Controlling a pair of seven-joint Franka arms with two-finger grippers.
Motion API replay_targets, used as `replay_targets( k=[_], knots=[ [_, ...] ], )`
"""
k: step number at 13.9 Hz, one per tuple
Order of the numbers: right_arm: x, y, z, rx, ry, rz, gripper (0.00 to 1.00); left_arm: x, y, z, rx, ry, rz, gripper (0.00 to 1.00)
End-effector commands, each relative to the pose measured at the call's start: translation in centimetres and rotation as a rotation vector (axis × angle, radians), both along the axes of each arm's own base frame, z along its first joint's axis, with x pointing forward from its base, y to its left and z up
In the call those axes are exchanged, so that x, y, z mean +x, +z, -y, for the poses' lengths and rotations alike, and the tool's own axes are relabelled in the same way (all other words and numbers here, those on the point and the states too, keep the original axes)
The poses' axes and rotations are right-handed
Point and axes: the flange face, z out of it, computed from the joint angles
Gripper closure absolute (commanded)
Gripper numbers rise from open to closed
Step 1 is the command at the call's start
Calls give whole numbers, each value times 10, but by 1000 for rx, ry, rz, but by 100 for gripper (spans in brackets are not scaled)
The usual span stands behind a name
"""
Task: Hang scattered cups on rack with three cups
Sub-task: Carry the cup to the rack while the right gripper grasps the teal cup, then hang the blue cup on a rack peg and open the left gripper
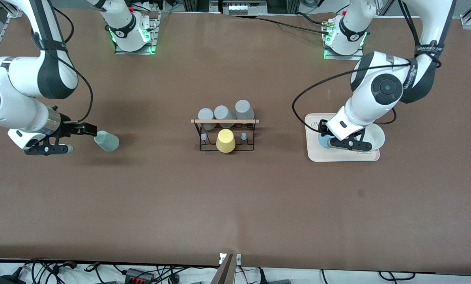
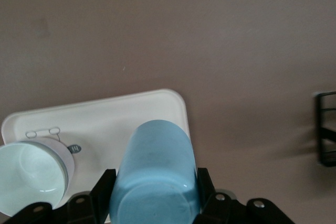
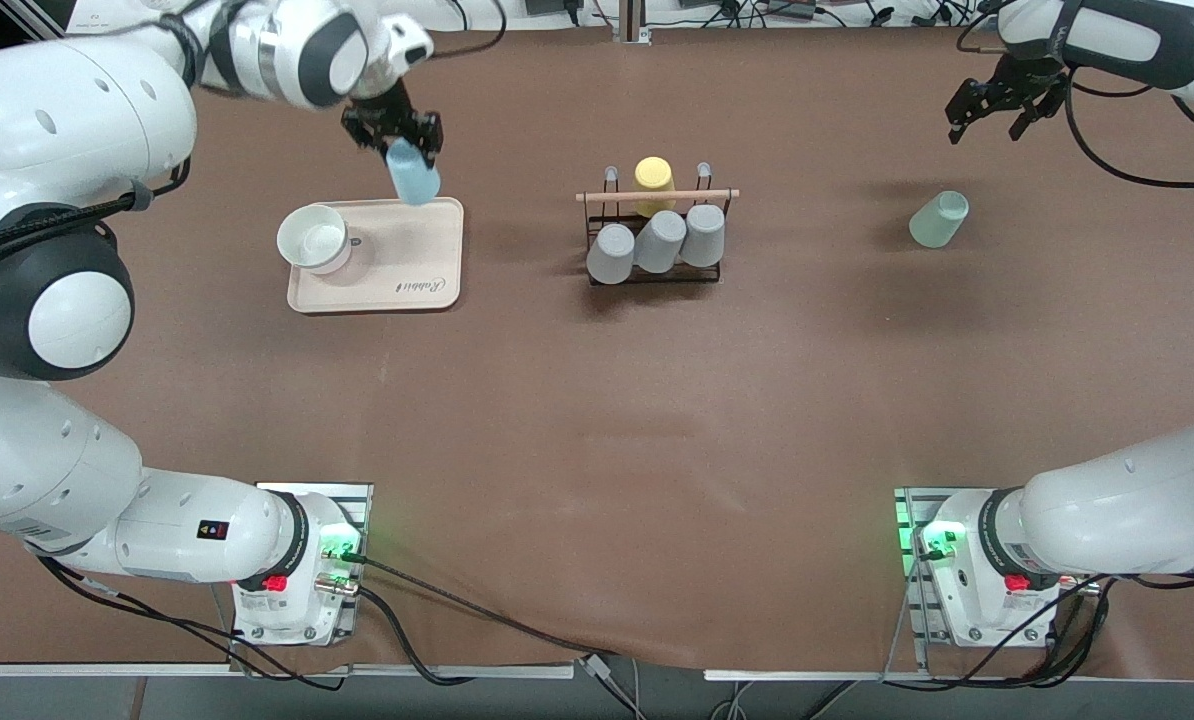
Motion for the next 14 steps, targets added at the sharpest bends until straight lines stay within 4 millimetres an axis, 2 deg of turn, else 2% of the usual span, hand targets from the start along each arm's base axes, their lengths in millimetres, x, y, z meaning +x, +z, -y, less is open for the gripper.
replay_targets(
  k=[1, 4, 7, 10, 14],
  knots=[
    [5, -32, 4, -17, -4, -12, 0, 31, 25, 61, -46, 0, 25, 69],
    [7, -63, 3, -16, -3, -37, 0, 35, 29, 143, -91, 127, 42, 69],
    [-3, -92, 8, -14, -9, -63, 0, 21, 22, 212, -115, 219, 36, 74],
    [-15, -111, 8, -12, -8, -48, 0, 5, 9, 245, -113, 262, 22, 73],
    [-19, -124, 8, -8, -15, -69, 0, -6, 3, 260, -83, 255, 41, 73]
  ],
)
